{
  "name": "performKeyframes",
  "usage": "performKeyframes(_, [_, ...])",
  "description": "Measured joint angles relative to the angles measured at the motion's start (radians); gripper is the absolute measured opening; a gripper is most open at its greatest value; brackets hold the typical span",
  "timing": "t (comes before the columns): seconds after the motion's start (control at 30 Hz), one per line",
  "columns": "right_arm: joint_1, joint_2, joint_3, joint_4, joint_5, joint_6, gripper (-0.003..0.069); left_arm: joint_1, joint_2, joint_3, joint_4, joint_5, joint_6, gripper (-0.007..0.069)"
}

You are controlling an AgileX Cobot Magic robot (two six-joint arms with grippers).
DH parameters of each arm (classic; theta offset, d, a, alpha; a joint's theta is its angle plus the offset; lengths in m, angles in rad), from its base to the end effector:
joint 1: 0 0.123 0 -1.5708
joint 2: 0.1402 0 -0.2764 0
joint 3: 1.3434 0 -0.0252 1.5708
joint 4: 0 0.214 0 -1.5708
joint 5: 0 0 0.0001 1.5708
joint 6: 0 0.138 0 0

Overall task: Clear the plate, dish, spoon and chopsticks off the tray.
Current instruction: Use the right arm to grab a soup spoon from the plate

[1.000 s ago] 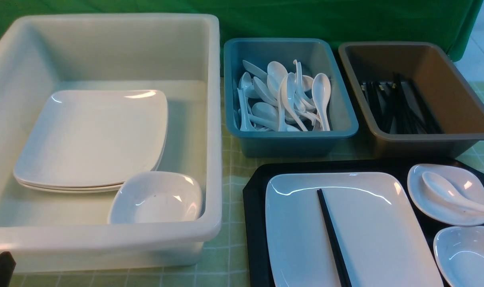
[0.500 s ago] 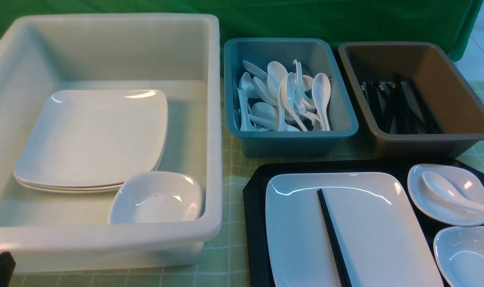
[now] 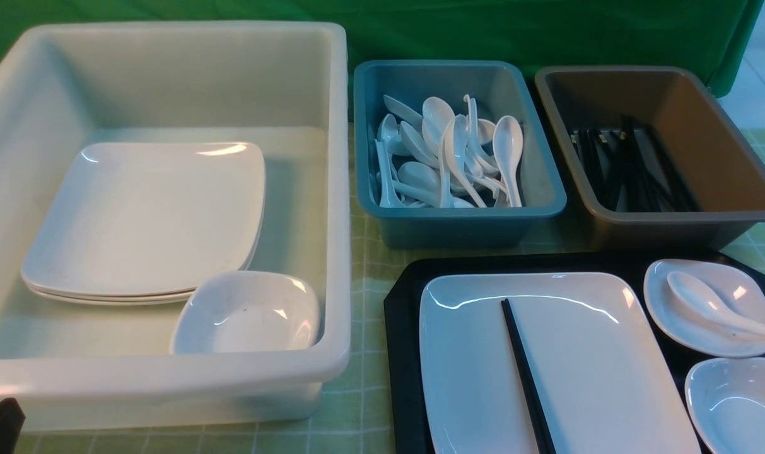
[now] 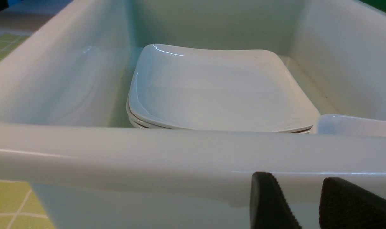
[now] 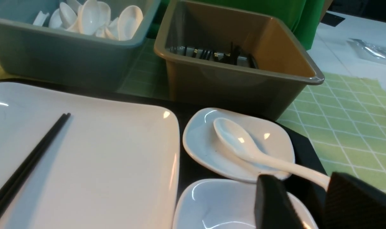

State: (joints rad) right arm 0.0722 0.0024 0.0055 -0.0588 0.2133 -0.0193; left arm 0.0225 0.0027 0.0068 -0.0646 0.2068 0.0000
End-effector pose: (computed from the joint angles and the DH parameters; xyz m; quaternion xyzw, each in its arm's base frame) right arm 0.0744 0.0037 0.1859 -0.0519 0.7509 -0.0062 0.6583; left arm 0.0747 -0.0002 0.1863 -0.0278 0.7506 -0.0184 0.6599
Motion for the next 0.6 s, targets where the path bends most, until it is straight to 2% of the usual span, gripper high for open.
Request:
performKeyframes(0.33, [0.000, 0.000, 0.000, 0.000, -0.109, 0.001, 0.0242, 0.000, 0.000, 0.000, 0.000, 0.000, 0.000, 0.0225])
performKeyframes(0.6, [0.000, 0.000, 0.000, 0.010, -0.127, 0.029, 0.0242, 0.000, 0.000, 0.000, 0.000, 0.000, 0.000, 0.0225])
